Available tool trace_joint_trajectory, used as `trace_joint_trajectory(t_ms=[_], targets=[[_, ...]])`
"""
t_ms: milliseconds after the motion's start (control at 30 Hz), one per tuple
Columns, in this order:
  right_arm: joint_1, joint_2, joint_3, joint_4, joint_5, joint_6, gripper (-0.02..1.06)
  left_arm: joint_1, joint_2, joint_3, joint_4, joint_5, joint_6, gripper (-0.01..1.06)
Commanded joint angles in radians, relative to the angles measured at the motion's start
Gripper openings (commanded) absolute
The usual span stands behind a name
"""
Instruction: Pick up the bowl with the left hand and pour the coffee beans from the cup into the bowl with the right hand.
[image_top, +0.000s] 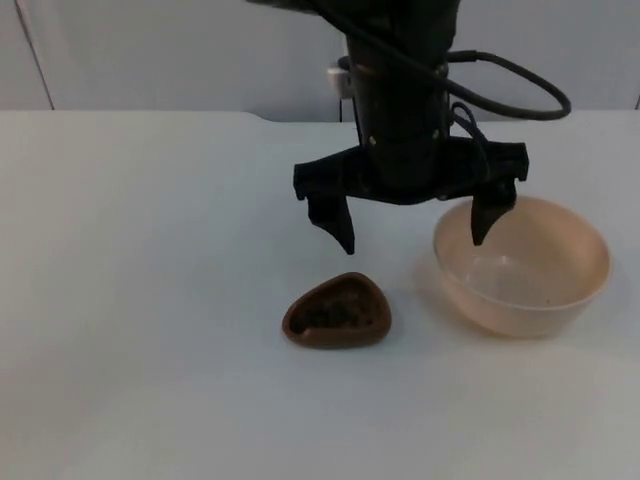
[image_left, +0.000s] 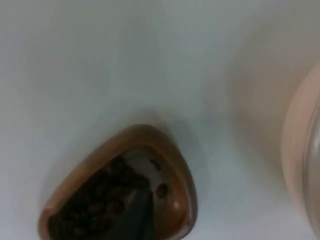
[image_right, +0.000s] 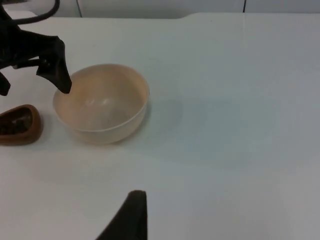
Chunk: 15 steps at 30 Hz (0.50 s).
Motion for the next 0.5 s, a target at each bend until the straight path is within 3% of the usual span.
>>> trace_joint_trajectory(t_ms=[0,467], targets=[[-0.005,-0.003,0.003,-0.005,-0.008,-0.002,1.05,-0.006,0.007,-0.006,-0.035,-0.031,-0.008,0.99],[-0.005,-0.003,0.003,-0.005,-0.008,-0.002,1.05,-0.006,0.048,-0.006,-0.056,-0.067,-0.01,0.99]])
